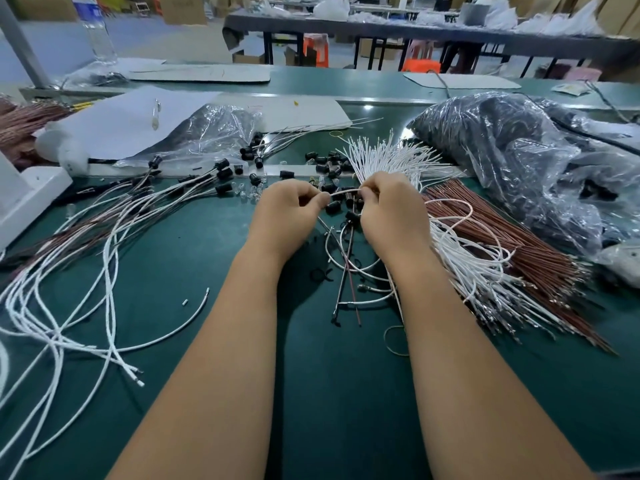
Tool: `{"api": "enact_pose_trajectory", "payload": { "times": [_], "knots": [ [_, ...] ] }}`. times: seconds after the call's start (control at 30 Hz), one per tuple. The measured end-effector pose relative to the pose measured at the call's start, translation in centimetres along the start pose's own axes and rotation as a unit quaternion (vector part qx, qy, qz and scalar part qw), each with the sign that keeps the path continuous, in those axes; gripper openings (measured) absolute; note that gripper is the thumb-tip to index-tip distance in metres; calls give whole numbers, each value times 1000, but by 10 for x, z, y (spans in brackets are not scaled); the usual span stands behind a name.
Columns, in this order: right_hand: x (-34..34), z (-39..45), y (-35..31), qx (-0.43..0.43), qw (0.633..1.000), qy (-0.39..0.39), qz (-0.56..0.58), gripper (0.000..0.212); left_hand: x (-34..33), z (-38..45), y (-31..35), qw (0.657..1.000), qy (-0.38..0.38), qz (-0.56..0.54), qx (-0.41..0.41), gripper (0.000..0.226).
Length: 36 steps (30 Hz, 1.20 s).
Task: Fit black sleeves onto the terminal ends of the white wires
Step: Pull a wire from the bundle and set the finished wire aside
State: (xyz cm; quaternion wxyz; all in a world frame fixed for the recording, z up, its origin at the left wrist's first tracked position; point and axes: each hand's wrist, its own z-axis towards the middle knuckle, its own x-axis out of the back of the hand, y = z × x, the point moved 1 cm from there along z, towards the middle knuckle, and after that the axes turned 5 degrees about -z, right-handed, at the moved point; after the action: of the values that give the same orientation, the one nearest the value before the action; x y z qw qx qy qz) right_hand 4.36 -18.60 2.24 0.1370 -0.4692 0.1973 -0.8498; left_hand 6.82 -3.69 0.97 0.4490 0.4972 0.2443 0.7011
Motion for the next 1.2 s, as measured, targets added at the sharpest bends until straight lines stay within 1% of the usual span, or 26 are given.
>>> {"api": "enact_pose_trajectory", "payload": {
  "times": [0.07,0.17,0.27,0.33,0.4,0.43,0.47,0.53,0.6,0.67,0.7,0.77,0.8,0.87,0.9,0.93,1.0,1.1,1.13,1.2],
  "knots": [
    [-1,-2,-2,-6,1000,5,-5,14,-1,-1,2,1000,16,6,0,18],
    [0,-4,-3,-6,1000,10,-10,15,-4,-2,3,1000,16,16,-6,14],
    [0,-4,-4,-9,1000,15,2,16,-5,-2,2,999,31,1,-21,12],
    [-1,-5,-5,-17,999,25,17,16,-6,0,1,998,47,9,-30,19],
    [-1,-5,-5,-33,998,41,44,15,-8,2,-2,996,62,58,-21,35],
    [-1,-4,-4,-43,996,48,63,14,-9,3,-3,994,63,87,-18,38],
    [-1,-4,-4,-52,994,51,83,14,-11,2,-2,992,54,108,-26,35],
    [-1,-3,-3,-64,990,55,117,13,-18,0,3,988,4,135,-71,28],
    [-2,-2,-4,-75,985,53,146,13,-29,-4,9,979,-61,153,-119,31],
    [-3,-3,-5,-83,981,45,169,17,-35,-5,11,970,-108,171,-134,34],
    [-3,-3,-6,-82,980,40,179,19,-37,-4,10,968,-115,177,-133,34],
    [-3,-4,-7,-73,978,38,194,19,-37,-2,8,972,-99,170,-128,31],
    [-4,-4,-7,-70,977,43,199,17,-35,-2,8,980,-80,139,-114,31],
    [-4,-4,-8,-68,973,56,213,13,-30,-1,9,998,-30,17,-52,31],
    [-4,-4,-8,-67,971,62,221,12,-25,-1,9,998,-5,-57,-15,33],
    [-5,-5,-9,-66,970,64,227,11,-21,-1,9,991,15,-129,20,35],
    [-7,-6,-11,-58,969,61,233,9,-12,-1,8,958,38,-272,76,35],
    [-9,-10,-14,-32,972,44,230,8,-4,0,6,877,46,-458,141,28],
    [-10,-11,-15,-22,973,41,225,8,-3,1,5,853,45,-496,154,25],
    [-9,-13,-17,-1,977,38,211,9,-2,3,2,823,46,-540,171,21]
  ]
}}
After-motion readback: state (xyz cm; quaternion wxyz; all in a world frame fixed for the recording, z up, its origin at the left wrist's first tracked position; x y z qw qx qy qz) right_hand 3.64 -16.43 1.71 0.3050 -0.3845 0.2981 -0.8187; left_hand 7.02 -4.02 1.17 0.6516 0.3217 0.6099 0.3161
